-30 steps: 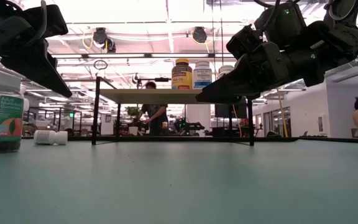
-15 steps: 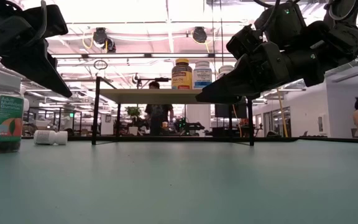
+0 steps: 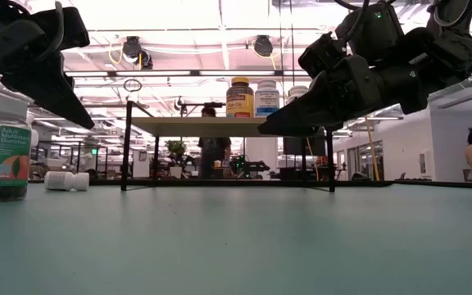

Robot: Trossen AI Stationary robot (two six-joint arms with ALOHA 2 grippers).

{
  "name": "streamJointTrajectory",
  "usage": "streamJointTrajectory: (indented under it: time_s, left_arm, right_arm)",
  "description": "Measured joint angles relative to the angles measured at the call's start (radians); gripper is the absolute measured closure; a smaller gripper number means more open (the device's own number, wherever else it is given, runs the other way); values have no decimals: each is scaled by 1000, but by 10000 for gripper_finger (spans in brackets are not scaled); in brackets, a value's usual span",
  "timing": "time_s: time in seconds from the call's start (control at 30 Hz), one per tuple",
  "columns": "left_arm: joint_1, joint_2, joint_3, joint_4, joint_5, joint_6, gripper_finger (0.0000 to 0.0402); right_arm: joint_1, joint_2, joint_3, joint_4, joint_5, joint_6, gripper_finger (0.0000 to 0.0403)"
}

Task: Pick and place medicine bottles onto shelf by color
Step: Put the green medicine bottle on the shelf

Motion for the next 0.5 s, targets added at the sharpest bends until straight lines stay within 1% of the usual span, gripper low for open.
streamJointTrajectory:
  time_s: [0.43,0.5]
  left_arm:
    - [0,0,0,3,1,-11,94]
    - [0,0,0,22,14,-7,94]
  right_arm:
    - [0,0,0,1,0,4,151]
    - [0,0,0,8,0,9,151]
